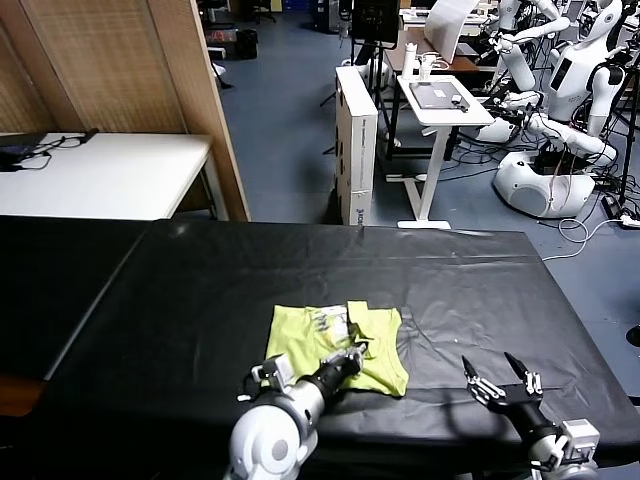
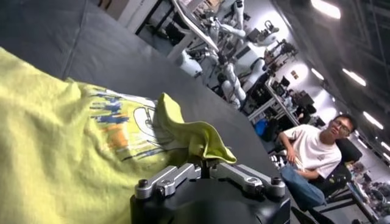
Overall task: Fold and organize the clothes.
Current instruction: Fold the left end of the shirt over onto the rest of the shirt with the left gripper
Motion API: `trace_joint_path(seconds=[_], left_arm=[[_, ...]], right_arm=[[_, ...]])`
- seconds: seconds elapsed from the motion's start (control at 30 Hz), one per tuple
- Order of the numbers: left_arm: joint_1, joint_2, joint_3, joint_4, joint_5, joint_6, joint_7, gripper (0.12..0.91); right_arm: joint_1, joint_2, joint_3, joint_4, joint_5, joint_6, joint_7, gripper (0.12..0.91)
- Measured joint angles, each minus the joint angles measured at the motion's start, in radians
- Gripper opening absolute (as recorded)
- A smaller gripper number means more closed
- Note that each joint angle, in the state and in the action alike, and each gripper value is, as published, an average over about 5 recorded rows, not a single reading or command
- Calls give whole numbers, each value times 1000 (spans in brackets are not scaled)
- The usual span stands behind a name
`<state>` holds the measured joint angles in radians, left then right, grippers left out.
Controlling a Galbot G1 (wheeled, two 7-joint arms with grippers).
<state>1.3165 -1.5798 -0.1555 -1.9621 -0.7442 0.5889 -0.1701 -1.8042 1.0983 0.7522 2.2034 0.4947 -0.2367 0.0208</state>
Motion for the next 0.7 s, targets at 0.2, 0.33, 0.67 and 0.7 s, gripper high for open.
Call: trace_joint_path(seconds=[0.2,0.33,0.67,0.7], left_arm=[[4,-24,8,25,45,-6,7,907],[6,-29,6,33,74,-11,20,907],[30,-29,-13,2,76,-13,16,907],[32,-30,-20,-11,67,-12,12,907]], right_arm=[[11,-11,-20,-3,-17,0,-1,907],[27,-24,-43,-2,-27,-2,-2,907],[77,-130,-146,21,-29,-7,-36,885],[84,-146,-161,22,-30,-7,-38,866]])
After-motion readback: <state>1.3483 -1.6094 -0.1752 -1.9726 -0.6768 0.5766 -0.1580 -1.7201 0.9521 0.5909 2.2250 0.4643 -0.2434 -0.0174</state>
